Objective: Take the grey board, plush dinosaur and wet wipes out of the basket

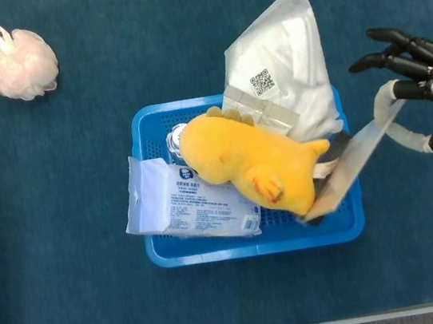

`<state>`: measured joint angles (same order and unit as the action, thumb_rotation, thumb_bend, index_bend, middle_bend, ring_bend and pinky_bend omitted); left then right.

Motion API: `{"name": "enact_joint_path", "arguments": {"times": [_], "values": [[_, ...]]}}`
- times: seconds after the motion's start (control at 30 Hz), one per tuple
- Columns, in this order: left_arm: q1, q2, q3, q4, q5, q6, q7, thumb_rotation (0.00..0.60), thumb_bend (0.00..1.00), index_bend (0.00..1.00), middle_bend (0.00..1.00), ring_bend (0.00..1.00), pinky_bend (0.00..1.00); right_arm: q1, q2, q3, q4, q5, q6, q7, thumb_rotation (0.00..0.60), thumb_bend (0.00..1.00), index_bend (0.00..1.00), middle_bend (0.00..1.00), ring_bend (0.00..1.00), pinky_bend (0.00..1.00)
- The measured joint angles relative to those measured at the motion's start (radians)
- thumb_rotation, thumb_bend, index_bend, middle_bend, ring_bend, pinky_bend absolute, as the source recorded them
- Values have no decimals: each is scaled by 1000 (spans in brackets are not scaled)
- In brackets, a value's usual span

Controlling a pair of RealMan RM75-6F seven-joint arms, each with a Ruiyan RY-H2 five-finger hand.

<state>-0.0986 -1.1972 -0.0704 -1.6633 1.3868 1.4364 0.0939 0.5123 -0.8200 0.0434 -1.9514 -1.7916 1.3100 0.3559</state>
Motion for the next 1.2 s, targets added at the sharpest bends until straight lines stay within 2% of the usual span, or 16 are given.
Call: {"name": "enact_joint_path", "arguments": {"times": [0.57, 1.1, 1.2], "values": [[-6, -2, -2, -4, -1, -2, 1, 600, 186, 242, 242, 150, 393, -88, 111, 2, -60, -12, 87, -39, 600, 487, 869, 263, 71, 246], [-13, -1, -2, -21, -5, -9, 26, 600, 186, 242, 242, 150, 394, -245, 215, -89, -75, -28, 155, -63, 600, 502, 880, 282, 71, 246], [-15, -4, -1, -21, -4, -11, 27, 600, 187, 242, 242, 150, 394, -258, 235, -105, -79, -26, 135, -60, 600, 503, 882, 287, 72, 246]]}}
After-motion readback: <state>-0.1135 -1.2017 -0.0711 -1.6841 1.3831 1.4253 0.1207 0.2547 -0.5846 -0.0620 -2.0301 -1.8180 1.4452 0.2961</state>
